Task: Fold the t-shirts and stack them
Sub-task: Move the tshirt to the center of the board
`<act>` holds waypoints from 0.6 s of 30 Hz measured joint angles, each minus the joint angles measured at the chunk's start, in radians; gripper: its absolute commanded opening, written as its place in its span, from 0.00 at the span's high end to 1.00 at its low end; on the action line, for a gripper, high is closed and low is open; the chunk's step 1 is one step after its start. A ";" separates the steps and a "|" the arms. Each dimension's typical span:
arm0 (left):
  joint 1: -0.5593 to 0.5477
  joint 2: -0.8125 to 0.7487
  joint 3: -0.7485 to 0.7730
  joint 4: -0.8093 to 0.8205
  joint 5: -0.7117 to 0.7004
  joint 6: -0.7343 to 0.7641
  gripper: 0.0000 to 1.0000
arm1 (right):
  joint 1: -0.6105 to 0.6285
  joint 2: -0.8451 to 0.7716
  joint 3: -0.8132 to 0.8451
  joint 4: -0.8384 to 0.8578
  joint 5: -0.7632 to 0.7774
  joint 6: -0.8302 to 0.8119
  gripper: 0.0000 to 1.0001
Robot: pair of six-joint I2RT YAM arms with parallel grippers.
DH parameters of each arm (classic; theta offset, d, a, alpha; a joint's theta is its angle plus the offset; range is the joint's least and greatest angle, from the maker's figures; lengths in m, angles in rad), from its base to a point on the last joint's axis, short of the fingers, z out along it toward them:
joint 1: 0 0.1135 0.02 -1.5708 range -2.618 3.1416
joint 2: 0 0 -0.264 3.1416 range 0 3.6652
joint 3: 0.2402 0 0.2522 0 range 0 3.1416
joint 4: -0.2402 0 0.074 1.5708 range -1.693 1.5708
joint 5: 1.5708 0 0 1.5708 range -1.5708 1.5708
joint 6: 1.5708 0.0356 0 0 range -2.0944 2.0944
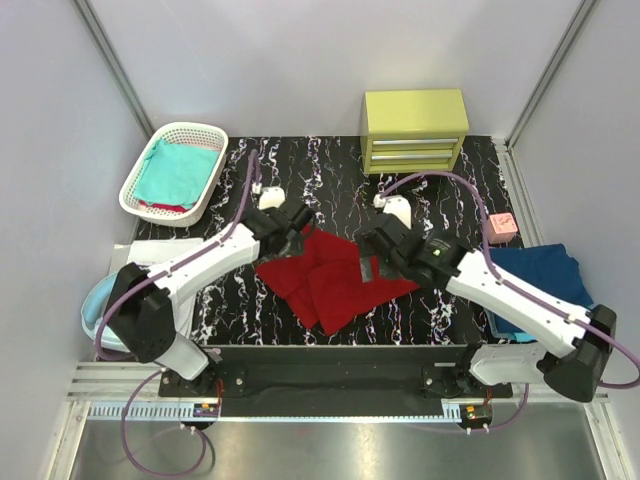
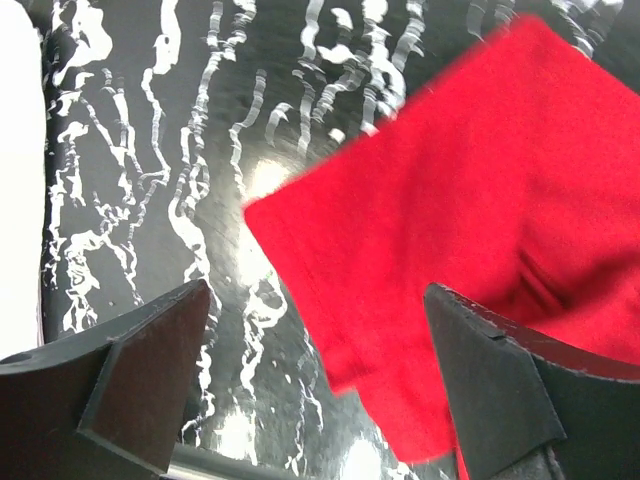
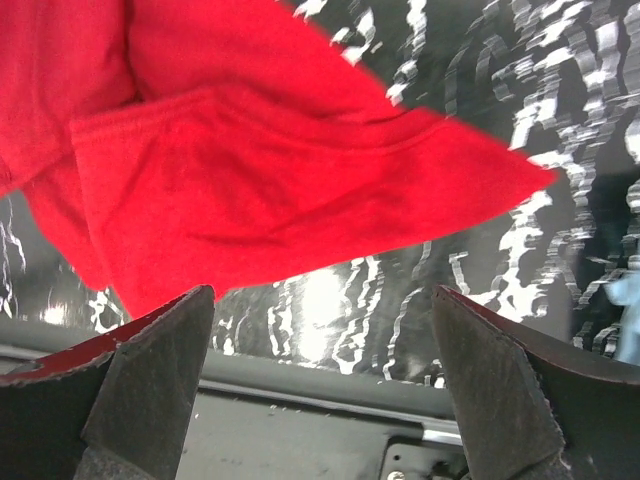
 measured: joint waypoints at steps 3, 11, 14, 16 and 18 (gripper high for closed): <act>0.086 0.033 0.001 0.018 0.047 0.015 0.10 | 0.008 0.054 -0.021 0.030 -0.048 0.004 0.04; 0.153 0.150 0.003 0.041 0.144 0.055 0.11 | 0.069 0.237 0.021 0.095 -0.122 -0.004 0.04; 0.150 0.163 0.003 0.056 0.167 0.068 0.11 | 0.112 0.330 0.078 0.120 -0.135 -0.014 0.04; 0.150 0.164 0.003 0.062 0.175 0.072 0.10 | 0.135 0.376 0.108 0.130 -0.146 -0.019 0.05; 0.150 0.164 0.003 0.068 0.179 0.076 0.11 | 0.150 0.420 0.133 0.141 -0.157 -0.022 0.06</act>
